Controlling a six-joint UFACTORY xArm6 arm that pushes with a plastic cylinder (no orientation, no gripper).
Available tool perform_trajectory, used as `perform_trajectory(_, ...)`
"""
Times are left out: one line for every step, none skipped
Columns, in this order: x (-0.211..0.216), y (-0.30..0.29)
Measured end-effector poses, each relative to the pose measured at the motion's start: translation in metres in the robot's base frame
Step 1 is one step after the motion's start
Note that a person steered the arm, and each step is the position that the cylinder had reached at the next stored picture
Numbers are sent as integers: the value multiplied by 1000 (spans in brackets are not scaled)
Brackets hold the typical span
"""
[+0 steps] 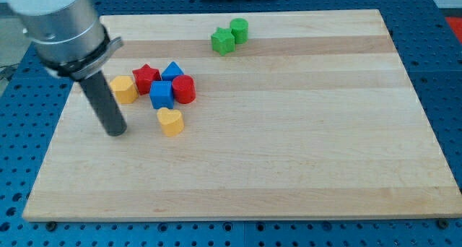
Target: Move the yellow hexagon left to the green star
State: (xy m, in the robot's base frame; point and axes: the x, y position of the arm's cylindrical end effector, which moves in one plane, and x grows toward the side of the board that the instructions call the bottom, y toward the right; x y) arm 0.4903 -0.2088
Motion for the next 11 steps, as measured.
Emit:
perform_trajectory(-16,-7)
perform_trajectory(-95,-7)
perform_trajectory(-96,-7)
perform_trajectory(-133,-1)
perform_trajectory(-149,10)
perform_trajectory(-153,10)
perform_trajectory(-164,10)
perform_trajectory(-184,19)
perform_trajectory(-184,31)
perform_trajectory(-185,89)
perform_trajectory(-185,121)
